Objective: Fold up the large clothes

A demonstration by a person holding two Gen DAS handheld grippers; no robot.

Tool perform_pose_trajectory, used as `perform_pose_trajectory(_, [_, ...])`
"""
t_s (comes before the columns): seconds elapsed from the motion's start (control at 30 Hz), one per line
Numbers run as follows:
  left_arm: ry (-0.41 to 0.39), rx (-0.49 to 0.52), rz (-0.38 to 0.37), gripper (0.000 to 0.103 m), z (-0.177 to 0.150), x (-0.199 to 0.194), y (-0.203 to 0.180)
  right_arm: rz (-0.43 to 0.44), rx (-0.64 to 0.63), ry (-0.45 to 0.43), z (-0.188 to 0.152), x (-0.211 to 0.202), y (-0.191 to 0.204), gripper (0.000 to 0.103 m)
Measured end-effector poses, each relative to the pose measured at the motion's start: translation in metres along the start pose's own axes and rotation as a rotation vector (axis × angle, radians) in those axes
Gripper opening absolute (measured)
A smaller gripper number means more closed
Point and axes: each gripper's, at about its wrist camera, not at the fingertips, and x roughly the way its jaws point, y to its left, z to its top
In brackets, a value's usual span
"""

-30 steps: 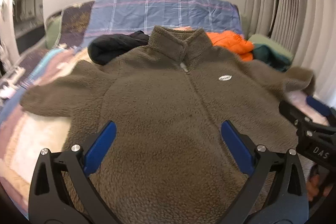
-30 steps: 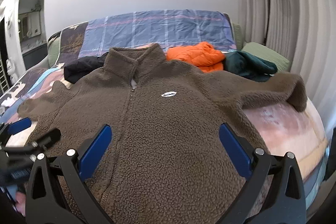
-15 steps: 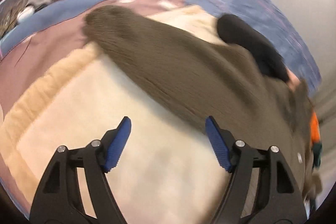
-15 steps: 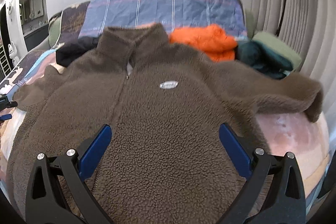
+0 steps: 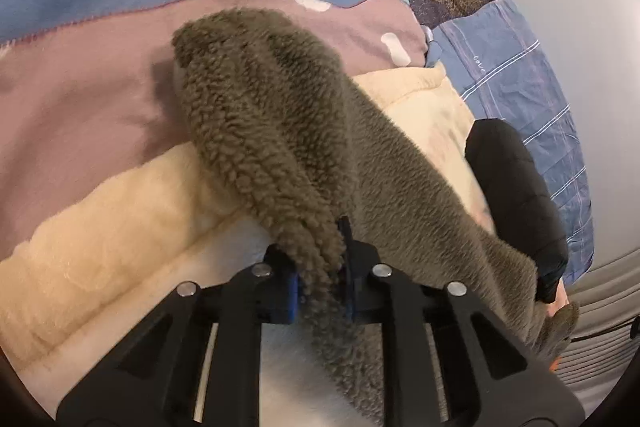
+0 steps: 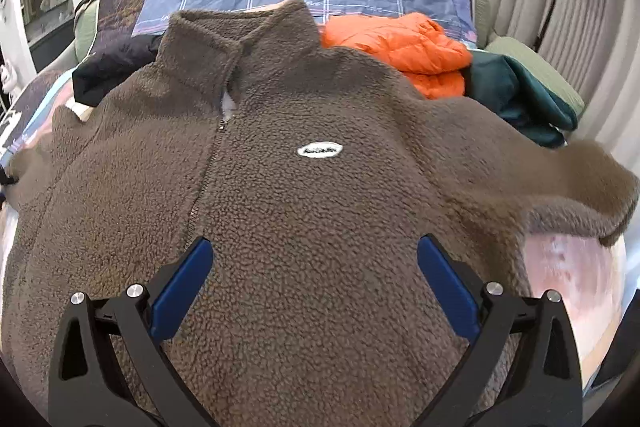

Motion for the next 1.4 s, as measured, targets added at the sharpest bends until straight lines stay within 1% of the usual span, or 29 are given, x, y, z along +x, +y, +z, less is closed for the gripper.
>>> perform_pose_trajectory(0.03, [-0.023,0.029,0.000,0.013,0.001,-0.005,-0.008,-0.003,-0.004,-0.008,0.002,0.000,0.000,0.102])
perform_pose_trajectory(0.1, [-0.103,0.155,0.003,0.012,-0.007,-0.027,-0.041,-0.008,-0.003,-0.022,0.006,-0.001,-0.002,0.102])
perform_pose_trajectory(0.13, [-0.147,0.242,-0.006,0.012,-0.015,-0.042,-0.066,-0.007,0.000,-0.026,0.007,-0.001,-0.003,0.102])
perform_pose_trajectory(0.17, [-0.169,0.294,-0.030,0.012,-0.021,-0.053,-0.083,-0.004,0.005,-0.029,0.008,-0.002,-0.005,0.102])
perform_pose_trajectory(0.23, [-0.195,0.395,-0.101,0.012,-0.039,-0.073,-0.122,-0.003,0.014,-0.035,0.008,-0.004,-0.008,0.102])
perform_pose_trajectory(0.27, [-0.208,0.464,-0.148,0.012,-0.054,-0.087,-0.148,-0.003,0.019,-0.038,0.008,-0.005,-0.011,0.102])
perform_pose_trajectory(0.33, [-0.223,0.594,-0.220,0.012,-0.088,-0.108,-0.192,-0.004,0.032,-0.047,0.006,-0.009,-0.018,0.102])
perform_pose_trajectory(0.4, [-0.218,0.740,-0.294,0.012,-0.134,-0.125,-0.239,-0.013,0.049,-0.054,0.003,-0.013,-0.026,0.102])
perform_pose_trajectory(0.43, [-0.205,0.797,-0.335,0.012,-0.155,-0.130,-0.256,-0.019,0.057,-0.055,0.001,-0.014,-0.031,0.102])
perform_pose_trajectory(0.47, [-0.175,0.886,-0.389,0.012,-0.187,-0.134,-0.280,-0.029,0.070,-0.055,-0.002,-0.017,-0.039,0.102])
perform_pose_trajectory(0.53, [-0.133,0.995,-0.440,0.013,-0.230,-0.133,-0.302,-0.044,0.094,-0.051,-0.008,-0.018,-0.051,0.102])
perform_pose_trajectory(0.6, [-0.046,1.127,-0.473,0.017,-0.281,-0.124,-0.322,-0.060,0.126,-0.038,-0.016,-0.019,-0.066,0.102])
perform_pose_trajectory(0.63, [0.002,1.172,-0.479,0.020,-0.302,-0.119,-0.327,-0.064,0.141,-0.031,-0.019,-0.019,-0.072,0.102])
perform_pose_trajectory(0.7, [0.137,1.249,-0.461,0.038,-0.339,-0.098,-0.331,-0.069,0.175,-0.014,-0.026,-0.019,-0.088,0.102])
perform_pose_trajectory(0.73, [0.171,1.257,-0.449,0.039,-0.342,-0.089,-0.330,-0.067,0.188,-0.005,-0.028,-0.019,-0.094,0.102])
perform_pose_trajectory(0.77, [0.234,1.261,-0.444,0.039,-0.350,-0.078,-0.325,-0.063,0.195,0.000,-0.030,-0.019,-0.097,0.102])
perform_pose_trajectory(0.8, [0.245,1.265,-0.443,0.040,-0.350,-0.074,-0.321,-0.054,0.201,0.007,-0.032,-0.018,-0.101,0.102])
perform_pose_trajectory(0.87, [0.227,1.290,-0.430,0.045,-0.349,-0.071,-0.310,-0.041,0.197,0.015,-0.033,-0.016,-0.103,0.102])
perform_pose_trajectory(0.9, [0.222,1.297,-0.434,0.051,-0.347,-0.073,-0.305,-0.027,0.183,0.019,-0.031,-0.014,-0.100,0.102])
perform_pose_trajectory(0.93, [0.220,1.300,-0.440,0.054,-0.340,-0.071,-0.304,-0.021,0.170,0.019,-0.030,-0.013,-0.097,0.102])
perform_pose_trajectory(0.97, [0.214,1.299,-0.441,0.061,-0.338,-0.075,-0.298,-0.009,0.141,0.017,-0.027,-0.011,-0.090,0.102])
perform_pose_trajectory(1.03, [0.217,1.287,-0.450,0.063,-0.331,-0.083,-0.286,0.009,0.084,0.005,-0.021,-0.010,-0.074,0.102])
perform_pose_trajectory(1.1, [0.218,1.254,-0.457,0.071,-0.325,-0.095,-0.268,0.023,-0.001,-0.023,-0.013,-0.013,-0.050,0.102])
perform_pose_trajectory(1.17, [0.184,1.233,-0.456,0.071,-0.317,-0.112,-0.252,0.035,-0.077,-0.057,-0.007,-0.019,-0.028,0.102])
perform_pose_trajectory(1.2, [0.157,1.229,-0.441,0.071,-0.311,-0.115,-0.246,0.047,-0.126,-0.081,-0.004,-0.024,-0.013,0.102])
perform_pose_trajectory(1.23, [0.109,1.228,-0.403,0.071,-0.304,-0.118,-0.237,0.058,-0.160,-0.098,-0.001,-0.027,-0.003,0.102])
perform_pose_trajectory(1.3, [0.056,1.225,-0.318,0.071,-0.293,-0.116,-0.226,0.097,-0.232,-0.137,0.005,-0.036,0.023,0.102])
perform_pose_trajectory(1.33, [0.048,1.218,-0.287,0.071,-0.289,-0.113,-0.220,0.121,-0.264,-0.156,0.008,-0.040,0.036,0.102])
perform_pose_trajectory(1.4, [0.039,1.185,-0.189,0.068,-0.279,-0.096,-0.206,0.174,-0.336,-0.192,0.011,-0.046,0.065,0.102])
